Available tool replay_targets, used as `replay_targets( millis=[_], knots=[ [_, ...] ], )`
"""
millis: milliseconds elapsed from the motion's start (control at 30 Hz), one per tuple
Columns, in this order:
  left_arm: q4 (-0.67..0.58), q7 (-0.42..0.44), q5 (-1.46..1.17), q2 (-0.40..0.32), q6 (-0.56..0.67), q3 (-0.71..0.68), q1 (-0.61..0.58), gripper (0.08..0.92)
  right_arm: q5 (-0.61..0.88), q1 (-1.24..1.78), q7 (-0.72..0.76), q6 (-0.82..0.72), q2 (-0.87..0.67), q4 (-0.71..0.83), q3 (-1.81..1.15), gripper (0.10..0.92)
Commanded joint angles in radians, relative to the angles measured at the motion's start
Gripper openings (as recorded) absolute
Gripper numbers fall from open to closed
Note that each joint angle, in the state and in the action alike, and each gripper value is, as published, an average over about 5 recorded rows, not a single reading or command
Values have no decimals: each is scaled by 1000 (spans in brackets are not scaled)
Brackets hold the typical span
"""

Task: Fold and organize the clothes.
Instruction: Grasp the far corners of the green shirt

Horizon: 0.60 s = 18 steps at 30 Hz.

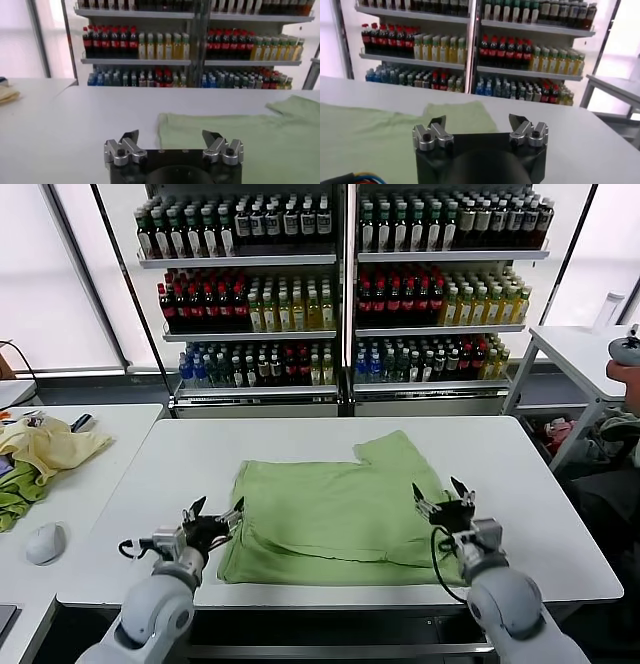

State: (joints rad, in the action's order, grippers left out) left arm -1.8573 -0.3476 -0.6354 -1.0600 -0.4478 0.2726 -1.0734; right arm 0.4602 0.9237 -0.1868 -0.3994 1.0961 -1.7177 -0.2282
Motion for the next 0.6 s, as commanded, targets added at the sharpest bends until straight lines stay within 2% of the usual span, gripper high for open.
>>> replay_targets(
  millis=[33, 200, 400, 600],
  knots=[
    [341, 18, -11, -45, -17, -119, 357, 823, 62, -362, -12, -30, 47, 347, 176, 823],
    [474, 31, 3, -87, -25, -184, 455, 823, 48, -447, -13, -34, 98, 487, 175, 823],
    [617, 37, 11, -132, -23, -227, 529, 823, 19, -485, -6, -36, 127, 572, 177, 823],
    [662, 42, 0, -143, -42, -244, 527, 823, 3, -503, 5, -42, 147, 653, 163, 823]
  ],
)
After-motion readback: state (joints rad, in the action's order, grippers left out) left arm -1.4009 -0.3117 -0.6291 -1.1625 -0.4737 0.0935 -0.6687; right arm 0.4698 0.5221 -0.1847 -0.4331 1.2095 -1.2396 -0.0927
